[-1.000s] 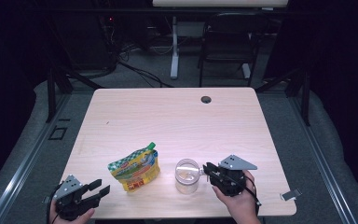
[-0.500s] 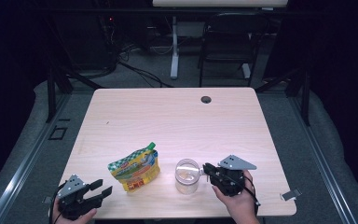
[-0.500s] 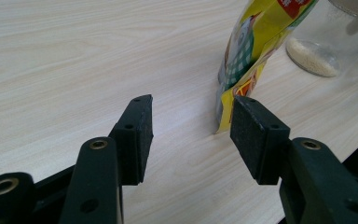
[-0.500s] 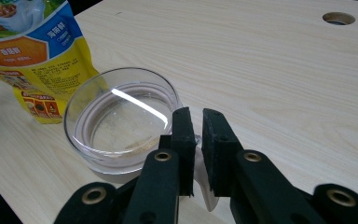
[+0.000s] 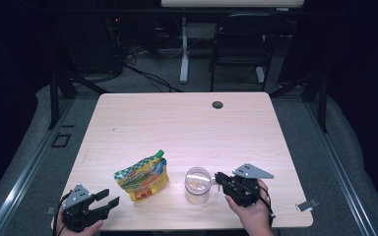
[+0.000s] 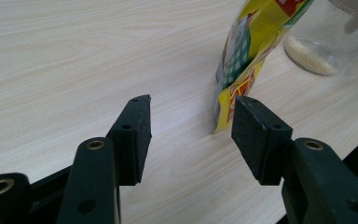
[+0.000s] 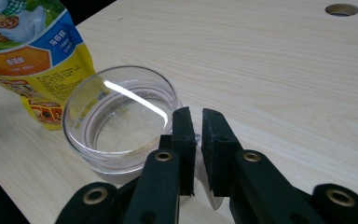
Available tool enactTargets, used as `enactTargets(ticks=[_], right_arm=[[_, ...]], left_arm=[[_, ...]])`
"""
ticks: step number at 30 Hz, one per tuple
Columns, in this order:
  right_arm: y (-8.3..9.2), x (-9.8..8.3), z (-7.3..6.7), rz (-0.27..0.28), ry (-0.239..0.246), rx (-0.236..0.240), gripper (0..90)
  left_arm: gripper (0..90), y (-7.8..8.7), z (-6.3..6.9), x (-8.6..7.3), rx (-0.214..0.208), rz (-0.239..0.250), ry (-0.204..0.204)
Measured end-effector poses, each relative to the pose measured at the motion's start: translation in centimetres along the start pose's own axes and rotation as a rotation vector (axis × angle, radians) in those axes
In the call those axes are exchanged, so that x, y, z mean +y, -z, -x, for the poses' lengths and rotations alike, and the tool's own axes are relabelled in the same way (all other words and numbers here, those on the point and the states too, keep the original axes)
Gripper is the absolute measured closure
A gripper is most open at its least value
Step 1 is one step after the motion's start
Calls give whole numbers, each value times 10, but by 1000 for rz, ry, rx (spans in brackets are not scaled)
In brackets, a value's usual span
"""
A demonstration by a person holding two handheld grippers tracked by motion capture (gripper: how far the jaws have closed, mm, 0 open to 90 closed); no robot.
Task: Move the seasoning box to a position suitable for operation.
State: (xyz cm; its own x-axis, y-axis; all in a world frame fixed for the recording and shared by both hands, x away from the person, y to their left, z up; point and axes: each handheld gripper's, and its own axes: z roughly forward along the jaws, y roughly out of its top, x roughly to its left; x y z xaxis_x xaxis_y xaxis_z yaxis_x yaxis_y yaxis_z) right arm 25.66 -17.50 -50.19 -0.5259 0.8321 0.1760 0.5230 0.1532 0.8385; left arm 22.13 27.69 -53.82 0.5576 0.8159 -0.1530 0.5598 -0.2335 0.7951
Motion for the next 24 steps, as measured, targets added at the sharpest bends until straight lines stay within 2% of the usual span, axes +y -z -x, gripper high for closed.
enactTargets(ticks=[8, 13, 16, 18, 24], right_arm=[[-1, -2, 3, -18, -21, -2, 845], [-1, -3, 7, -7, -59, 13, 829], [-1, -3, 11, 13, -121, 61, 823], [-1, -3, 14, 10, -147, 86, 823], [-2, -3, 12, 17, -162, 83, 836]], left_arm=[[476, 0, 0, 0, 0, -11, -3], [476, -1, 0, 0, -2, -8, -8], [476, -1, 0, 0, -3, -8, -9], [476, -1, 0, 0, -1, -6, -10], [477, -2, 0, 0, -1, -6, -11]])
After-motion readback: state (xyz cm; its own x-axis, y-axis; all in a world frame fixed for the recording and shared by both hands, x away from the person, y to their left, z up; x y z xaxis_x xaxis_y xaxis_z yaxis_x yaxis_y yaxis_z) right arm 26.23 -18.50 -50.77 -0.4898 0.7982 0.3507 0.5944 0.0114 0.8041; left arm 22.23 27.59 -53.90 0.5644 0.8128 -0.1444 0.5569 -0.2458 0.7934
